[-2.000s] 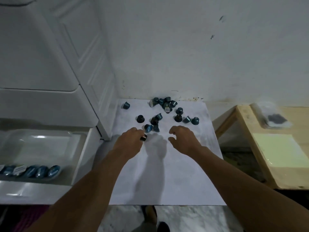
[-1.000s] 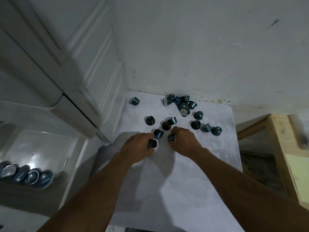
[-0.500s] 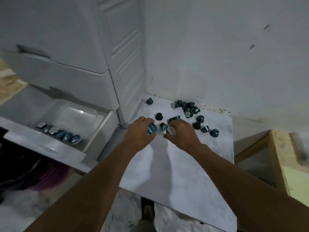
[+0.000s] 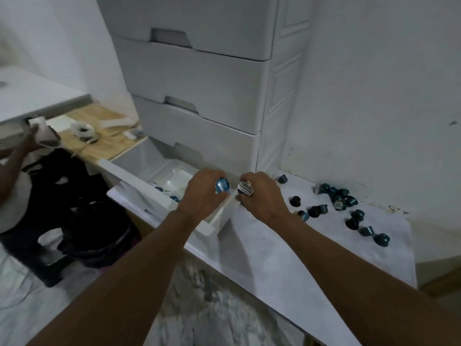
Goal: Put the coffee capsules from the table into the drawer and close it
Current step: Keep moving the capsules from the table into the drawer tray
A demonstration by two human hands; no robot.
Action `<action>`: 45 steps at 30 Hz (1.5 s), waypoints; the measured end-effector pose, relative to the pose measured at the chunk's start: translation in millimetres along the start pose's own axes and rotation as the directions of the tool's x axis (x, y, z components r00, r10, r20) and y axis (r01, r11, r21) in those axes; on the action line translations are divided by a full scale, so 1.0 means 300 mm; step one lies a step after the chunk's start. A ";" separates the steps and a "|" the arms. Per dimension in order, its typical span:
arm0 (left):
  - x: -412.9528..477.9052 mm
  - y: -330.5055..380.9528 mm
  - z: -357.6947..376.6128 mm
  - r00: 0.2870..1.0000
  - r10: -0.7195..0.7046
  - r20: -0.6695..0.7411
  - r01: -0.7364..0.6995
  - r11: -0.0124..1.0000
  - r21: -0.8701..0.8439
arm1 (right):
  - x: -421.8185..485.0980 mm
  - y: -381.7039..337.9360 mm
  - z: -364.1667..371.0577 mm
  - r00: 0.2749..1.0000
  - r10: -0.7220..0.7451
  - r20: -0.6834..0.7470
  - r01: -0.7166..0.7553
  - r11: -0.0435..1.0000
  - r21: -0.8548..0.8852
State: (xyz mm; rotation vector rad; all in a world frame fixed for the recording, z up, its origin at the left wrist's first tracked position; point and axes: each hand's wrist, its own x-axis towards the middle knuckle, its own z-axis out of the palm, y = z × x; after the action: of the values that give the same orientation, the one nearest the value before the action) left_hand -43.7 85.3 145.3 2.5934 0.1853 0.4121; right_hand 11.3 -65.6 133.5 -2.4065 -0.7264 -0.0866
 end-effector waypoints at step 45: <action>0.778 -1.100 0.021 0.502 0.304 0.809 -0.450 0.891 -0.056 | 0.674 -0.268 0.836 0.779 0.580 0.236 -0.603 0.797 0.035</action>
State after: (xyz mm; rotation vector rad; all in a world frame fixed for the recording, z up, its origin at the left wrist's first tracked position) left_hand 161.2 415.8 34.2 2.6786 -0.7237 -0.7158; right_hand 113.3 229.6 20.7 -2.4448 -0.0198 0.4692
